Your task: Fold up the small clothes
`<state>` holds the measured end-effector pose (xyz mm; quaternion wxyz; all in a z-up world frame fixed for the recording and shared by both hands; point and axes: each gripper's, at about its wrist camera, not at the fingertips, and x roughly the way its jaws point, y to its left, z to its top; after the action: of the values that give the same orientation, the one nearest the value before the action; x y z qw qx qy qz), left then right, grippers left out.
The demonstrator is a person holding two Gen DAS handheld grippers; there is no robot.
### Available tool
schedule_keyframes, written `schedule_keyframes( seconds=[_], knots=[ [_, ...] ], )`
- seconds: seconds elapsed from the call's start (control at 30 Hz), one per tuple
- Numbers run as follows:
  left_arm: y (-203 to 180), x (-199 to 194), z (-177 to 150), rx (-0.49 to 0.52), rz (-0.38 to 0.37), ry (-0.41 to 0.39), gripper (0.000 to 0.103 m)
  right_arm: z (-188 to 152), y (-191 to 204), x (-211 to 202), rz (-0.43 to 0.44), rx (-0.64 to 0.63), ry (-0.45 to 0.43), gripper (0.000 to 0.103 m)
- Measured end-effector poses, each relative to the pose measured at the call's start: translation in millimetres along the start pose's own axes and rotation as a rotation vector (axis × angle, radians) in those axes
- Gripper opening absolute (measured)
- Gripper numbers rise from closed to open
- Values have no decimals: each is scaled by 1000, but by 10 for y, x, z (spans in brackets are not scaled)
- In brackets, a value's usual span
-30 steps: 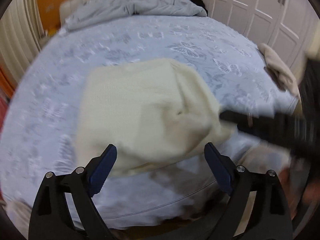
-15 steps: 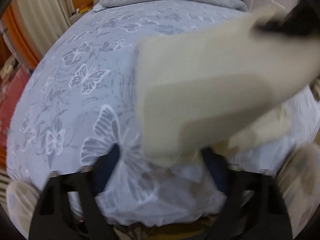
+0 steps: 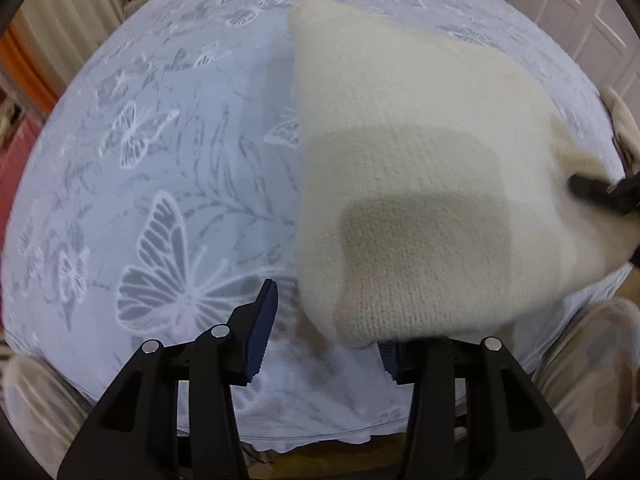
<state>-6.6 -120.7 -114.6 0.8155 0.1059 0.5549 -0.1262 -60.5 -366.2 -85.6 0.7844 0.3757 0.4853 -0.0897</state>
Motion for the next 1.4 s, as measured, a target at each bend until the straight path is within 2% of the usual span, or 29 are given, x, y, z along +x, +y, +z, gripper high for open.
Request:
schedule_keyframes(
  seconds=[0.03, 0.07, 0.17, 0.23, 0.3, 0.33, 0.37, 0.4, 0.47, 0.5, 0.57, 0.63, 0.7, 0.73, 0.77, 0.8, 0.83, 0.87, 0.9, 1.0, 1.07, 1.13, 1.17, 1.2, 1.27, 1.4],
  knots=[
    [-16, -27, -2, 18, 13, -8, 52, -54, 55, -200, -37, -26, -72, 47],
    [-45, -74, -32, 46, 34, -20, 54, -72, 111, -304, -38, -50, -105, 47],
    [-27, -179, -98, 55, 34, -50, 67, -150, 293, -516, 31, -156, -134, 46],
    [22, -292, -166, 46, 13, -73, 68, -206, 505, -450, -3, -275, -100, 41],
    [64, -403, -214, 47, 12, -93, 70, -221, 554, -144, -72, -304, -24, 41],
    [90, -444, -225, 45, 15, -97, 74, -246, 458, 141, -123, -290, 73, 39],
    [120, -486, -237, 40, 16, -103, 76, -271, 368, 379, -170, -287, 151, 32],
    [164, -534, -247, 31, 20, -110, 79, -297, 346, 458, -202, -291, 157, 28],
    [229, -602, -248, 19, 31, -116, 79, -270, 548, 271, -230, -316, 124, 29],
    [270, -664, -266, 14, 41, -124, 79, -252, 685, 136, -198, -322, 92, 24],
    [392, -718, -268, -11, 50, -133, 81, -230, 1045, -111, -85, -371, 36, 24],
    [462, -753, -288, -39, 41, -132, 83, -243, 1436, -245, -26, -450, -4, 24],
    [518, -767, -303, -60, 46, -122, 84, -275, 1744, -174, 9, -524, 2, 24],
    [527, -776, -311, -63, 47, -120, 84, -311, 1833, -63, -5, -546, 22, 24],
    [542, -786, -319, -65, 50, -118, 84, -362, 1884, 192, -49, -574, 81, 24],
    [561, -811, -332, -66, 55, -122, 84, -443, 1854, 577, -116, -603, 181, 24],
    [577, -837, -348, -68, 56, -128, 85, -522, 1795, 805, -150, -619, 225, 24],
    [605, -867, -370, -71, 59, -134, 85, -583, 1711, 974, -121, -620, 218, 24],
    [623, -879, -383, -75, 59, -136, 86, -573, 1707, 931, -97, -607, 203, 24],
    [709, -892, -439, -84, 51, -130, 86, -398, 1719, 659, -56, -514, 234, 23],
    [731, -856, -475, -83, 34, -123, 87, -350, 1688, 325, 21, -501, 201, 23],
    [688, -781, -480, -68, 22, -104, 87, -400, 1624, 128, 8, -505, 155, 25],
    [640, -737, -477, -54, 20, -92, 87, -464, 1566, 54, -19, -533, 139, 30],
    [535, -672, -464, -13, 12, -81, 87, -517, 1521, 24, -54, -560, 130, 43],
    [389, -600, -447, 42, 6, -86, 87, -699, 1424, 4, -200, -686, 90, 55],
    [47, -374, -365, 164, 17, -127, 87, -932, 1139, 107, -452, -906, 58, 56]
  ],
)
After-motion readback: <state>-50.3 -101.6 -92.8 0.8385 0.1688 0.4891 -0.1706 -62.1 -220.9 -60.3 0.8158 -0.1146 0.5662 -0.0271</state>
